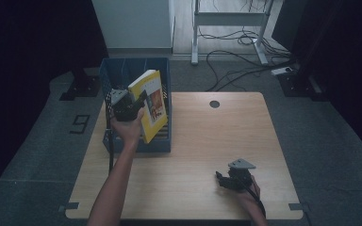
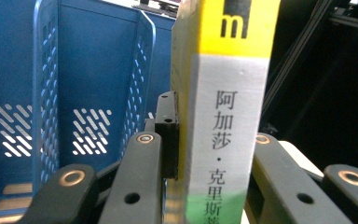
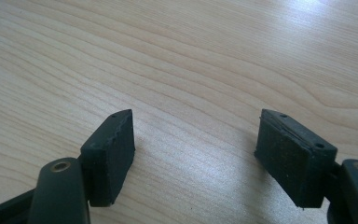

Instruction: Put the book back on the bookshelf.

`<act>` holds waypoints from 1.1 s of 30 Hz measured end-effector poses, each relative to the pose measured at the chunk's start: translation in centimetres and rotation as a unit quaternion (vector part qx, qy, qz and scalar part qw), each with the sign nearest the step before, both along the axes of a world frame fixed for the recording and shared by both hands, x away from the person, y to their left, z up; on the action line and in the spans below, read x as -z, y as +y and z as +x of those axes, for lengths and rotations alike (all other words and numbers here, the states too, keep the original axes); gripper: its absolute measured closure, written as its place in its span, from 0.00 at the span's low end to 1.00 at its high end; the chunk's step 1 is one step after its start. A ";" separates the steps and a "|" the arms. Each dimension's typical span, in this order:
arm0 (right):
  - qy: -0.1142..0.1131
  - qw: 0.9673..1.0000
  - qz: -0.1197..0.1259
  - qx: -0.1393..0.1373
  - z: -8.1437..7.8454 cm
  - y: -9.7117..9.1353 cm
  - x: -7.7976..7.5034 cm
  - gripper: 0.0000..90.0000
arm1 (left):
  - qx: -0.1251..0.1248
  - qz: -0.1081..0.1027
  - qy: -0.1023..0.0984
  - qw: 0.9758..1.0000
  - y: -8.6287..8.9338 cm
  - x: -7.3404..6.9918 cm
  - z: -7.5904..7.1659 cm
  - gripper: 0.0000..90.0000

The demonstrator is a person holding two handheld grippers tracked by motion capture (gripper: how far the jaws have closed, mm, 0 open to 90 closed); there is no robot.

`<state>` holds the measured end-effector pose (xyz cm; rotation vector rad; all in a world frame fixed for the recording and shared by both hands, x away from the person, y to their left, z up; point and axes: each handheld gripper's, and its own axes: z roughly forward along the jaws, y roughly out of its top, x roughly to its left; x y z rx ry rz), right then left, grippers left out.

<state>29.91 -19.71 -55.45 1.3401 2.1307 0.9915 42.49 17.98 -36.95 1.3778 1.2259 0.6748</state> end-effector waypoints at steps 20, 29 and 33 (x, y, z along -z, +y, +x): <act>-0.001 1.000 -0.001 -0.001 0.0 0.0 0.0 0.30 | -0.015 0.011 -0.005 1.000 -1.2 0.1 2.2 0.84; 0.001 1.000 0.000 0.003 0.0 0.0 0.0 0.30 | -0.029 0.022 -0.006 0.999 -1.7 1.1 3.2 0.84; 0.001 1.000 0.000 0.003 0.0 0.0 0.0 0.30 | -0.034 0.027 -0.007 0.999 -2.2 1.6 3.5 0.84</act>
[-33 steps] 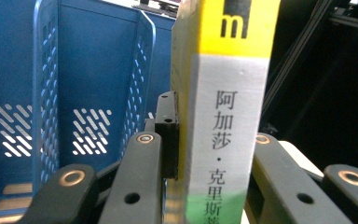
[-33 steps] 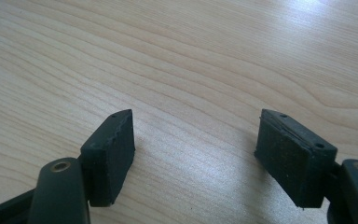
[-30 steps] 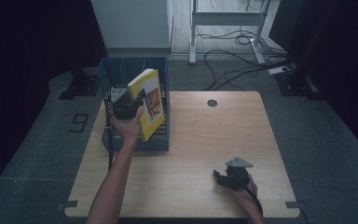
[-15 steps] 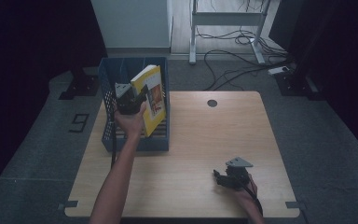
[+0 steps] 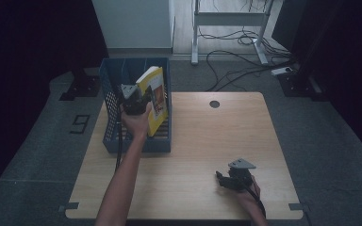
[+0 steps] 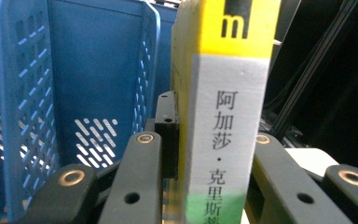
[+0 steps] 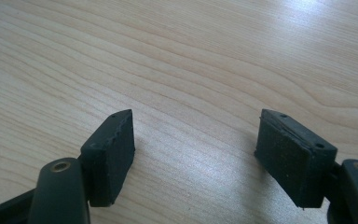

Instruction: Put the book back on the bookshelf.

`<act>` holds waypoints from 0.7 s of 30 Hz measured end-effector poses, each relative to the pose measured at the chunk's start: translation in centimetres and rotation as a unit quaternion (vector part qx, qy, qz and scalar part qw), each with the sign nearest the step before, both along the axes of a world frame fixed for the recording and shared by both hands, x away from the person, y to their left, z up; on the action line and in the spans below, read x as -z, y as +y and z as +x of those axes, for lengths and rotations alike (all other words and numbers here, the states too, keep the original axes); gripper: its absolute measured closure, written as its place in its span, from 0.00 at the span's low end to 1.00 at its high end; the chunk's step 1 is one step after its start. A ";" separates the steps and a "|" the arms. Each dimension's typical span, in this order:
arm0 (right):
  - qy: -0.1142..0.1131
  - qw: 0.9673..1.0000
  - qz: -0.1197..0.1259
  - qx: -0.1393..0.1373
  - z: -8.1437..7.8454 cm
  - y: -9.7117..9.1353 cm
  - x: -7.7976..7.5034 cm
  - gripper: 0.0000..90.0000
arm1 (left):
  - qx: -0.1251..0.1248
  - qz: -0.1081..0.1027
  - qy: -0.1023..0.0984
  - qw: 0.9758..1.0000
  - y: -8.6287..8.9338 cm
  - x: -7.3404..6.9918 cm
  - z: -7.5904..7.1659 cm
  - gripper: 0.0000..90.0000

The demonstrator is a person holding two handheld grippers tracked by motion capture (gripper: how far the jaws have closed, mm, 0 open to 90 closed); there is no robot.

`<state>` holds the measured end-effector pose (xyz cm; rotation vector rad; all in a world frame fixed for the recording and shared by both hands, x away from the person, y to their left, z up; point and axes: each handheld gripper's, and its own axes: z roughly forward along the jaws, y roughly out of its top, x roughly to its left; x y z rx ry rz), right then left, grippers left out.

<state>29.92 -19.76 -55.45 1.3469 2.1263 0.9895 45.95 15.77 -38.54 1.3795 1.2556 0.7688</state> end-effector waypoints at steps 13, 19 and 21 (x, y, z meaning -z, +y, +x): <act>-0.001 1.000 -0.001 0.001 -0.1 0.0 0.0 0.30 | -0.001 0.005 0.001 1.000 -1.3 1.6 0.6 0.84; -0.001 1.000 -0.001 0.001 -0.1 0.0 0.0 0.30 | 0.004 0.005 0.014 1.000 -1.3 2.7 0.7 0.84; 0.000 1.000 -0.001 0.002 -0.1 0.0 0.0 0.30 | 0.004 0.002 0.016 1.000 -1.3 3.0 0.7 0.84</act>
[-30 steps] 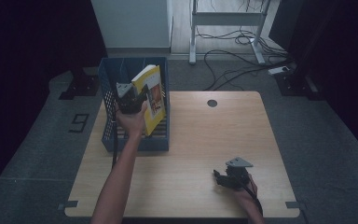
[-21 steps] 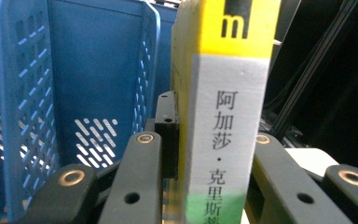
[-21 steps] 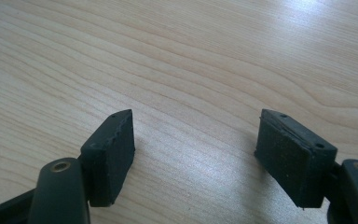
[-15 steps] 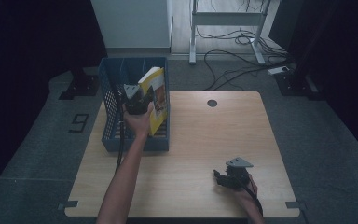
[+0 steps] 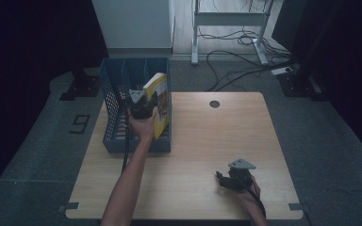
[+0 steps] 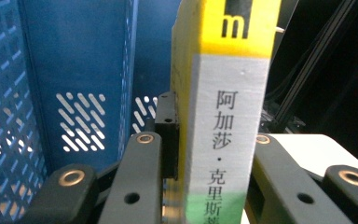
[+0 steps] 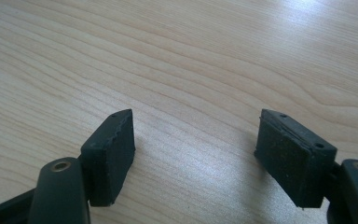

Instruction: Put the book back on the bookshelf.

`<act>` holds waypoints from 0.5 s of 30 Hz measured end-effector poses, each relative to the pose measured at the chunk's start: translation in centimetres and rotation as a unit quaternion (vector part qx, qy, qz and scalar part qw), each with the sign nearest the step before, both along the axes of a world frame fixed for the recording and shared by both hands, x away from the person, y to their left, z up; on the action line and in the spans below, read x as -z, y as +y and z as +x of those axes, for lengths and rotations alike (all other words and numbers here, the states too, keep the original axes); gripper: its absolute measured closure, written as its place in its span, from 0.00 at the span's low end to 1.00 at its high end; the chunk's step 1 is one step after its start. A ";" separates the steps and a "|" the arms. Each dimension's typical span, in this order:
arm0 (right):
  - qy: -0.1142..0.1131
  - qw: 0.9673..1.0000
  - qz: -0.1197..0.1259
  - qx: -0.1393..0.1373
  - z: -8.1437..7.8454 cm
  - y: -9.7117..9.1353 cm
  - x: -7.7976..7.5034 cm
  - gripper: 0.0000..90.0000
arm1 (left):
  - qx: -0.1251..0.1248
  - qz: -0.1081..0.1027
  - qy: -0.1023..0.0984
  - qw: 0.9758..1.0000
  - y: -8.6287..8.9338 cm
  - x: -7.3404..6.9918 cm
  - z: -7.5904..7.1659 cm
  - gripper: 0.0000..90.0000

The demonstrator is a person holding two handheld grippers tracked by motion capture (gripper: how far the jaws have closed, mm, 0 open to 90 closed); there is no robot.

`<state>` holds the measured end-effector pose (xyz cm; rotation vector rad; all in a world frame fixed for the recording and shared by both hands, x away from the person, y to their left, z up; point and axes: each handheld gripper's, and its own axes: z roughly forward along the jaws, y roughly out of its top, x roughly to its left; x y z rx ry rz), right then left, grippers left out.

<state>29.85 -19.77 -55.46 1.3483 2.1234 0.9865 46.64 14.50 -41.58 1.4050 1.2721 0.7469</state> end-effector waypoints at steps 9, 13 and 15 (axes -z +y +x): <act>0.000 1.000 0.000 0.001 0.0 0.0 0.0 0.30 | -0.001 -0.002 0.006 1.000 0.1 1.0 -0.1 0.84; 0.000 1.000 -0.001 0.001 0.0 0.0 0.0 0.30 | 0.000 -0.003 0.005 1.000 0.1 1.0 -0.2 0.83; 0.000 1.000 -0.001 0.001 0.0 0.0 0.0 0.30 | 0.000 -0.004 0.004 1.000 0.2 1.1 -0.4 0.83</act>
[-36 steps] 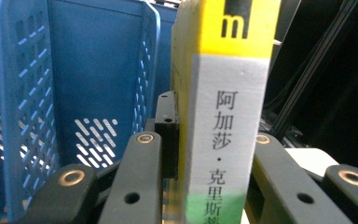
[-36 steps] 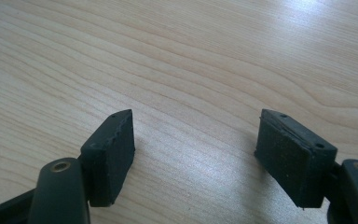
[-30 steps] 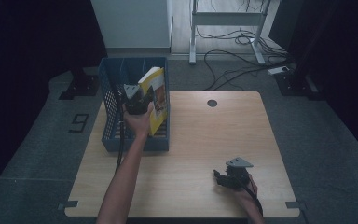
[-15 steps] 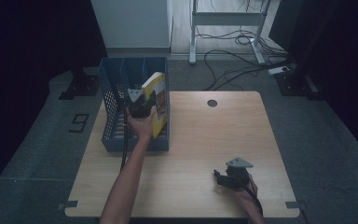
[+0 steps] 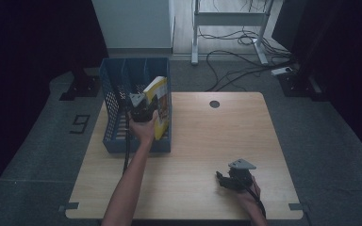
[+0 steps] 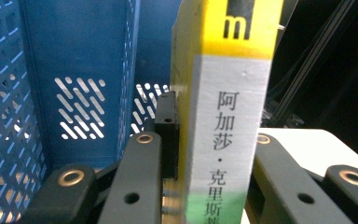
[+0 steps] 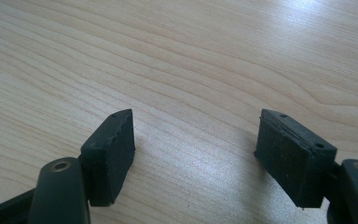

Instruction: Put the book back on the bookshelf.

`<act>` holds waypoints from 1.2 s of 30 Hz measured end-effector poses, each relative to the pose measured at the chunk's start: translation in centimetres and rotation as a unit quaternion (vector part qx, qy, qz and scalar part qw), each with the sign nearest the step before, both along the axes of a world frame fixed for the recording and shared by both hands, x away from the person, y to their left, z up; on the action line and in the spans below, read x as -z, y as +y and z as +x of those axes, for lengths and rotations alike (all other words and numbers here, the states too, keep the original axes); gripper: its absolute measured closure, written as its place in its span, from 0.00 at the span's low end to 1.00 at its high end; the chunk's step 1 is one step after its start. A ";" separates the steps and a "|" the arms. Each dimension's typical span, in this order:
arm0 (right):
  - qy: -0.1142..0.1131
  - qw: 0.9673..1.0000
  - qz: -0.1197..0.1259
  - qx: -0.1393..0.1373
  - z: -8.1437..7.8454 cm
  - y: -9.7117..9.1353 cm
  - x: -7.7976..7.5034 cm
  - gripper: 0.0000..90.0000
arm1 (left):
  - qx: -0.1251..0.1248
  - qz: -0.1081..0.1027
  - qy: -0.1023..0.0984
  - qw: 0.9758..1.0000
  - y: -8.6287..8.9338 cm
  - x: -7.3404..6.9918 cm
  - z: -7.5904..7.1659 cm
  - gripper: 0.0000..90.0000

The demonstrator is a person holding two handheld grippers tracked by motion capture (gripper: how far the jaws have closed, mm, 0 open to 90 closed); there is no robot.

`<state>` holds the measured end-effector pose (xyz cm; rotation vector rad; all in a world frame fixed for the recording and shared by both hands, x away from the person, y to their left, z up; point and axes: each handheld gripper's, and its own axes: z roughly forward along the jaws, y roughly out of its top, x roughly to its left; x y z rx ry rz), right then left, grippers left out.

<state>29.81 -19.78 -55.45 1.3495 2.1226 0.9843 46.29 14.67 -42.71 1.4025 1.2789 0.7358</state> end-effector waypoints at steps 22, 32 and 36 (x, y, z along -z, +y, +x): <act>0.000 1.000 -0.001 0.001 0.0 0.0 0.0 0.30 | 0.042 0.004 0.015 0.999 1.7 1.0 -4.0 0.81; 0.000 1.000 -0.001 0.000 0.0 0.0 0.0 0.30 | 0.068 0.007 0.029 0.997 1.3 0.7 -5.0 0.77; 0.001 1.000 0.000 0.001 0.0 0.0 0.0 0.30 | 0.076 0.016 0.020 0.997 1.3 0.0 -4.9 0.73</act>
